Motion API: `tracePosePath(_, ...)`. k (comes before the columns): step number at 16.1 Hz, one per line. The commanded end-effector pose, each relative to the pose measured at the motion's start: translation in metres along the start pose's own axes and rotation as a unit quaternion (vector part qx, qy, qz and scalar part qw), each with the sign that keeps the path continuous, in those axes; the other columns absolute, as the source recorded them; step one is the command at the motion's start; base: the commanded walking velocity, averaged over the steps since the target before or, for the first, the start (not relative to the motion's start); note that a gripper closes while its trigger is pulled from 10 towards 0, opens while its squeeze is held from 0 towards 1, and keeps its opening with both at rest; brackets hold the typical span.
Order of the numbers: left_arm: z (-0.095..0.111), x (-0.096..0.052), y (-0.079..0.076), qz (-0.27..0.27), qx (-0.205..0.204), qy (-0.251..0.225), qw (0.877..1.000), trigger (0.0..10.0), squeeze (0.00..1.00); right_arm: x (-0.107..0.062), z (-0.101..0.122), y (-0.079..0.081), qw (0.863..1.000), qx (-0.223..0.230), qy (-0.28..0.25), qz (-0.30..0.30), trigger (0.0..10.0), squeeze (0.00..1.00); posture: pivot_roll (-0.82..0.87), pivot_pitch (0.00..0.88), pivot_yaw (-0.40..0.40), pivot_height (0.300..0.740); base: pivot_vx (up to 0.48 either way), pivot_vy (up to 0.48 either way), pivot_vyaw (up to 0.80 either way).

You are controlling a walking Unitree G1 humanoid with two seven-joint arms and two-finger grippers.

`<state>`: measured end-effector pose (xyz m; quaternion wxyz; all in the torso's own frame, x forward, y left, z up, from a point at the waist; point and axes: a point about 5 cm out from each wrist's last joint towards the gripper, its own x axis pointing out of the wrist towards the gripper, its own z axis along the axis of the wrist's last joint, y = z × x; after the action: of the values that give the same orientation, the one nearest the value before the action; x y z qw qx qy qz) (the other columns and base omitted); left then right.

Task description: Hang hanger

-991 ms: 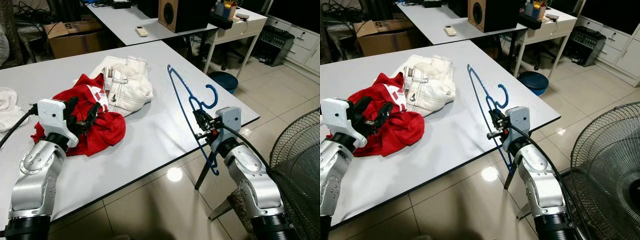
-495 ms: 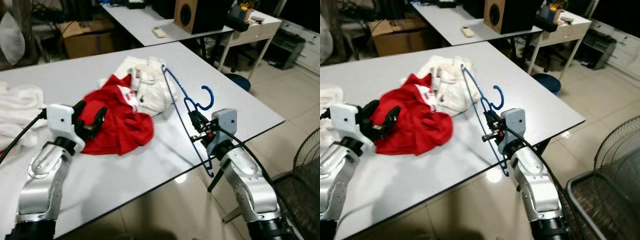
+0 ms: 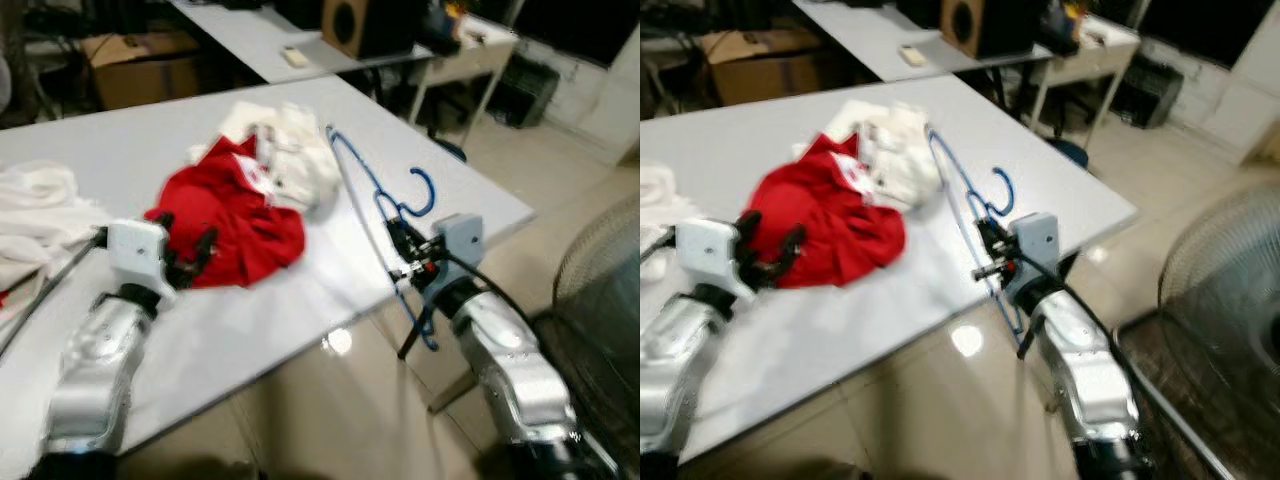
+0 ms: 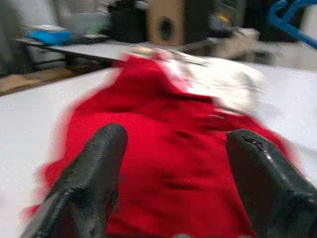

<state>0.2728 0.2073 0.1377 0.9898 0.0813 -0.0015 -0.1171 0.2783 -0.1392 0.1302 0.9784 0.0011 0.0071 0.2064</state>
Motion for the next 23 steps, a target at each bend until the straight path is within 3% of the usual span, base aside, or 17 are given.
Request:
tracePosePath(1,0.001,0.003,0.000,-0.006,0.007,0.004,1.000,10.0,1.00,-0.001,0.007,-0.005,1.000,0.001,-0.010,-0.009,10.0,0.00,-0.02,0.000,-0.047,0.740,0.000,0.000,0.00)
tracePosePath(3,-0.003,0.006,-0.005,-0.018,0.029,0.024,0.999,10.0,1.00,-0.003,0.007,-0.013,1.000,-0.009,-0.007,-0.017,10.0,0.00,-0.03,0.000,-0.042,0.740,0.000,0.000,0.00)
tracePosePath(4,-0.009,0.007,-0.017,-0.051,0.021,0.047,0.997,10.0,0.00,-0.009,0.009,-0.020,1.000,-0.012,-0.003,-0.024,10.0,0.00,-0.03,0.000,-0.044,0.740,0.000,0.000,0.00)
tracePosePath(5,-0.013,0.007,-0.020,-0.060,0.015,0.058,0.996,10.0,0.00,-0.010,0.009,-0.021,1.000,-0.013,-0.002,-0.026,10.0,0.00,-0.03,0.000,-0.044,0.740,0.000,0.000,0.00)
tracePosePath(6,-0.025,0.009,-0.022,-0.053,0.003,0.099,0.994,4.5,0.00,-0.012,0.009,-0.023,0.999,-0.016,0.002,-0.030,10.0,0.00,-0.05,0.000,-0.044,0.740,0.000,0.000,0.00)
tracePosePath(7,-0.030,0.009,-0.023,-0.051,-0.001,0.112,0.992,0.3,0.00,-0.013,0.010,-0.023,0.999,-0.017,0.002,-0.030,10.0,0.00,-0.05,0.000,-0.044,0.740,0.000,0.000,0.00)
tracePosePath(9,-0.036,0.014,-0.032,-0.056,-0.055,0.120,0.990,0.0,0.00,-0.015,0.009,-0.021,0.999,-0.019,0.006,-0.026,10.0,0.00,-0.06,0.000,-0.048,0.740,0.000,0.000,0.00)
tracePosePath(10,-0.037,0.015,-0.033,-0.055,-0.061,0.125,0.989,0.0,0.00,-0.015,0.009,-0.020,0.999,-0.020,0.009,-0.024,10.0,0.00,-0.06,0.000,-0.048,0.740,0.000,0.000,0.00)
tracePosePath(12,-0.044,0.017,-0.035,-0.048,-0.050,0.150,0.986,0.0,0.00,-0.018,0.009,-0.018,0.999,-0.023,0.012,-0.021,10.0,0.00,-0.08,0.000,-0.040,0.740,0.000,0.000,0.00)
tracePosePath(13,-0.045,0.021,-0.032,-0.028,-0.047,0.152,0.987,0.0,0.00,-0.020,0.010,-0.019,0.999,-0.025,0.012,-0.023,10.0,0.00,-0.09,0.000,-0.035,0.740,0.000,0.000,0.00)
tracePosePath(19,-0.046,0.019,-0.029,-0.037,-0.022,0.148,0.988,0.0,0.00,-0.027,0.006,-0.019,0.999,-0.028,0.020,-0.027,10.0,0.00,-0.10,0.000,-0.030,0.740,0.000,0.000,0.00)
tracePosePath(23,-0.041,0.018,-0.031,-0.045,-0.045,0.127,0.990,0.0,0.00,-0.021,0.007,-0.018,0.999,-0.031,0.019,-0.019,10.0,0.00,-0.08,0.000,-0.049,0.740,0.000,0.000,0.00)
